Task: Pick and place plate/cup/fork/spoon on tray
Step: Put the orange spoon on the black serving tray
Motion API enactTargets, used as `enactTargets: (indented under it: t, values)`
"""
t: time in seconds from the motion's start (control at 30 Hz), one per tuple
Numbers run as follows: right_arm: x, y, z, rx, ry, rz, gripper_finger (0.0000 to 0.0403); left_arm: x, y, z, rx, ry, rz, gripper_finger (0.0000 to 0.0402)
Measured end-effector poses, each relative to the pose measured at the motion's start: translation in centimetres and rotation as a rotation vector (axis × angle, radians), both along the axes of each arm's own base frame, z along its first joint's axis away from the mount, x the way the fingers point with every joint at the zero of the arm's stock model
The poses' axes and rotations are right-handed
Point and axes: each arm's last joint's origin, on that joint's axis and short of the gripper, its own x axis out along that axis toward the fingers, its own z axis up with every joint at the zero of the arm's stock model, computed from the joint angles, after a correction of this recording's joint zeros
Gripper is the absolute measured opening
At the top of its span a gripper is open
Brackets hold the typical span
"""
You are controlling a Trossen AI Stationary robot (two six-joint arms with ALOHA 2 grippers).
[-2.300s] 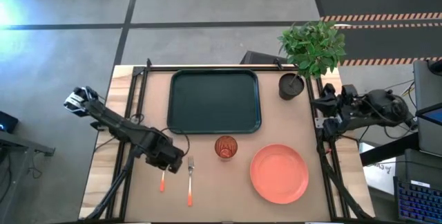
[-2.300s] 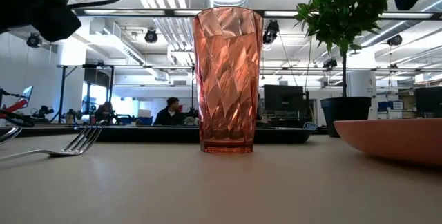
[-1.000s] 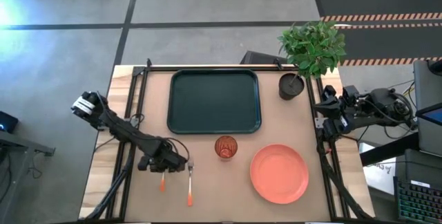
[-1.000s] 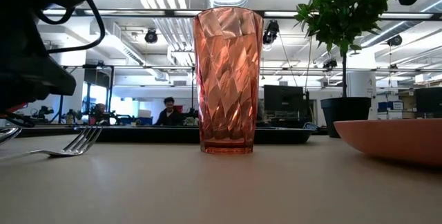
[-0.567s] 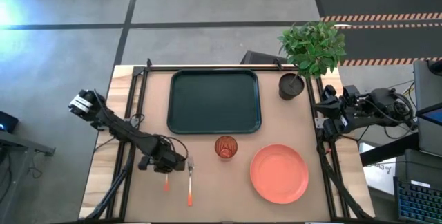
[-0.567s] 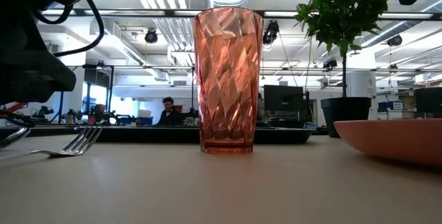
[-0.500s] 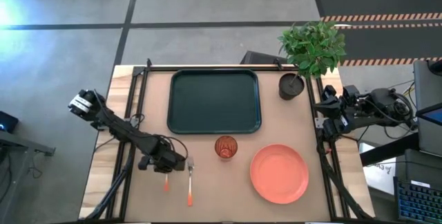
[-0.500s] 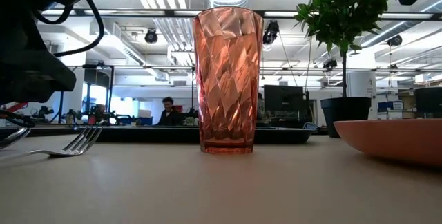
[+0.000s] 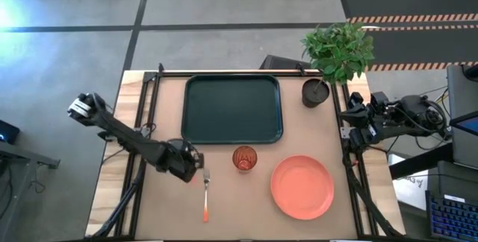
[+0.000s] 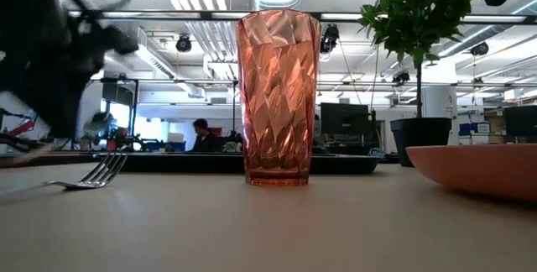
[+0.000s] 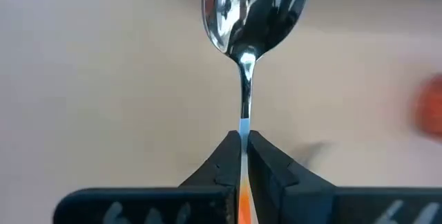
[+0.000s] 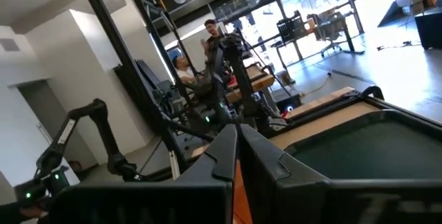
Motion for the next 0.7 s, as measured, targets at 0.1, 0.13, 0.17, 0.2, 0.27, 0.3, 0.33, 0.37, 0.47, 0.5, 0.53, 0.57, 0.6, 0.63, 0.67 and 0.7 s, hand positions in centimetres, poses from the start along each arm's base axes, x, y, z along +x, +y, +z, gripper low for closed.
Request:
enactTargets:
  t: [0.1,0.13,0.17,0.2,0.27,0.3,0.33,0.37,0.47,0.5,0.53,0.57,0.6,0.63,0.67,0.7]
  values:
    - [0.0,0.0,0.0,0.008,0.001,0.001,0.0009,-0.4,1.4,1.9,0.076,0.051,0.004,0.0000]
    - [0.0,0.0,0.0,0.009,0.000,0.000,0.0009,-0.3,1.8,2.6,0.084,0.054,-0.003,0.0000]
    - [0.0,0.0,0.0,0.010,-0.001,-0.002,0.0009,-0.3,2.3,3.4,0.093,0.055,-0.007,0.0000]
    - [0.0,0.0,0.0,0.010,-0.001,-0.002,0.0009,-0.4,3.0,4.0,0.106,0.071,-0.011,0.0000]
    - [0.0,0.0,0.0,0.009,-0.001,-0.003,0.0009,-0.6,4.4,4.6,0.128,0.106,-0.019,0.0000]
    - [0.0,0.0,0.0,0.009,-0.001,-0.003,0.0009,-0.4,5.2,4.8,0.135,0.101,-0.026,0.0000]
    - [0.0,0.0,0.0,0.009,-0.001,-0.003,0.0009,-0.3,6.1,5.1,0.142,0.088,-0.029,0.0000]
    - [0.0,0.0,0.0,0.009,-0.001,-0.003,0.0009,-0.2,7.1,5.3,0.153,0.084,-0.036,0.0000]
    - [0.0,0.0,0.0,0.008,-0.001,-0.004,0.0009,0.1,10.1,5.5,0.192,0.075,-0.060,0.0000]
    - [0.0,0.0,0.0,0.008,-0.001,-0.004,0.0009,0.3,11.1,5.5,0.205,0.066,-0.072,0.0000]
    - [0.0,0.0,0.0,0.008,-0.001,-0.005,0.0009,0.4,12.1,5.6,0.217,0.062,-0.078,0.0000]
    - [0.0,0.0,0.0,0.007,-0.001,-0.005,0.0009,0.5,13.0,5.6,0.225,0.062,-0.083,0.0000]
    - [0.0,0.0,0.0,0.007,0.000,-0.005,0.0009,0.5,14.0,5.6,0.238,0.055,-0.083,0.0000]
    - [0.0,0.0,0.0,0.007,0.000,-0.005,0.0009,0.7,14.9,5.6,0.250,0.037,-0.084,0.0000]
    - [0.0,0.0,0.0,0.007,-0.001,-0.006,0.0009,1.0,15.8,5.6,0.258,0.010,-0.091,0.0000]
    - [0.0,0.0,0.0,0.007,-0.001,-0.006,0.0009,1.2,16.6,5.5,0.263,-0.012,-0.097,0.0000]
